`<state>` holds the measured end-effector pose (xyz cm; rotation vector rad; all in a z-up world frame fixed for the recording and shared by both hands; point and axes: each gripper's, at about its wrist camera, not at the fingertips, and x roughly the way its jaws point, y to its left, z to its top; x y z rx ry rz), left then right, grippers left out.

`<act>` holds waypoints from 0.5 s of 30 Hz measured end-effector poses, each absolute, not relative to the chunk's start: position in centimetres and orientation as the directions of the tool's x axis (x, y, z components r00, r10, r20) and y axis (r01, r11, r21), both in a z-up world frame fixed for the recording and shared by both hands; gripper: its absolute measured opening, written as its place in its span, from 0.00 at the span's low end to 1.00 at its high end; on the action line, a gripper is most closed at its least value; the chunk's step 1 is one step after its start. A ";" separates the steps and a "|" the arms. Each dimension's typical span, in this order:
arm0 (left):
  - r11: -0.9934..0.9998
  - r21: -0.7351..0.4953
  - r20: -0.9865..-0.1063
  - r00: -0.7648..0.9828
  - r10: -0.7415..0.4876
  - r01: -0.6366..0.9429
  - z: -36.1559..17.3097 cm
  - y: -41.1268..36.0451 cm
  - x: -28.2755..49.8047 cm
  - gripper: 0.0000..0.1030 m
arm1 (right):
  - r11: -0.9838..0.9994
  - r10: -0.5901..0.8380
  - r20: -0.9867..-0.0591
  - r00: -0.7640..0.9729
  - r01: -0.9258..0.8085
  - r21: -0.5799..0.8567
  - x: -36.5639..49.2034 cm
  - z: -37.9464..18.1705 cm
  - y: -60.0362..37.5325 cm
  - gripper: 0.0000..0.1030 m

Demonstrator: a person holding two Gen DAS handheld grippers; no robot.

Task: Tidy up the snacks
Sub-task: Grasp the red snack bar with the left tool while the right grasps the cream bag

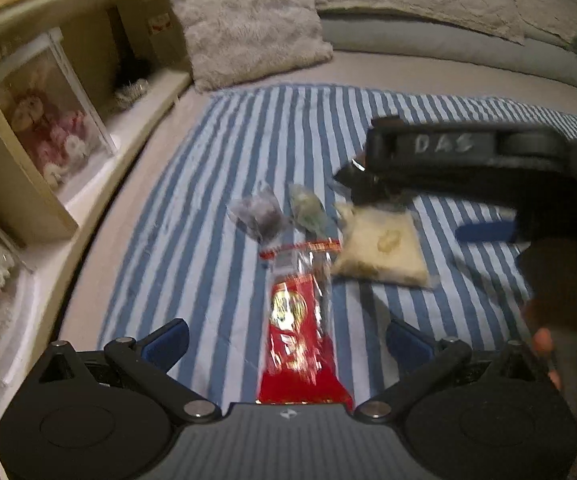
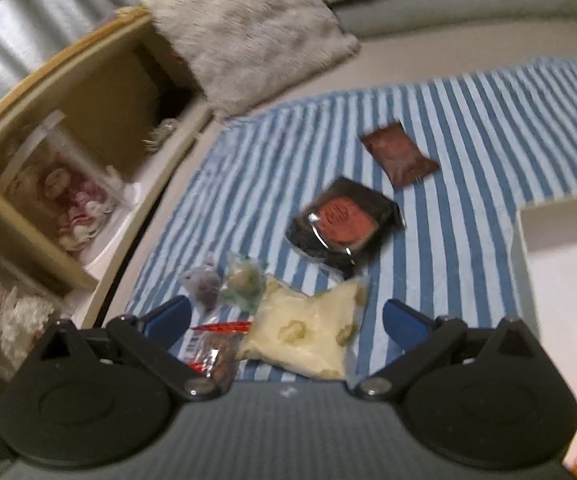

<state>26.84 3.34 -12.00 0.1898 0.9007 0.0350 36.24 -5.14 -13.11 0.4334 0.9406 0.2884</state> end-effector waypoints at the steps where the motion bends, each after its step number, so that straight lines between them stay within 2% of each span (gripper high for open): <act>1: 0.982 0.183 -0.769 0.629 0.112 0.050 -11.9 3.3 27.0 1.00 | 0.868 0.425 -0.720 0.548 -0.021 0.496 36.7 -13.6 -5.2 1.00; 9: 0.986 0.163 -0.781 0.613 0.122 0.012 -12.2 3.5 28.4 0.98 | 0.816 0.424 -0.753 0.503 0.148 0.559 38.2 -16.3 -5.1 1.00; 12: 0.986 0.163 -0.800 0.587 0.119 0.023 -12.8 3.3 28.7 0.90 | 0.811 0.429 -0.763 0.484 0.167 0.561 38.6 -17.0 -4.6 0.98; 15: 0.987 0.161 -0.816 0.564 0.122 0.020 -13.4 3.4 28.9 0.88 | 0.821 0.417 -0.779 0.469 0.173 0.544 38.9 -17.3 -4.1 0.95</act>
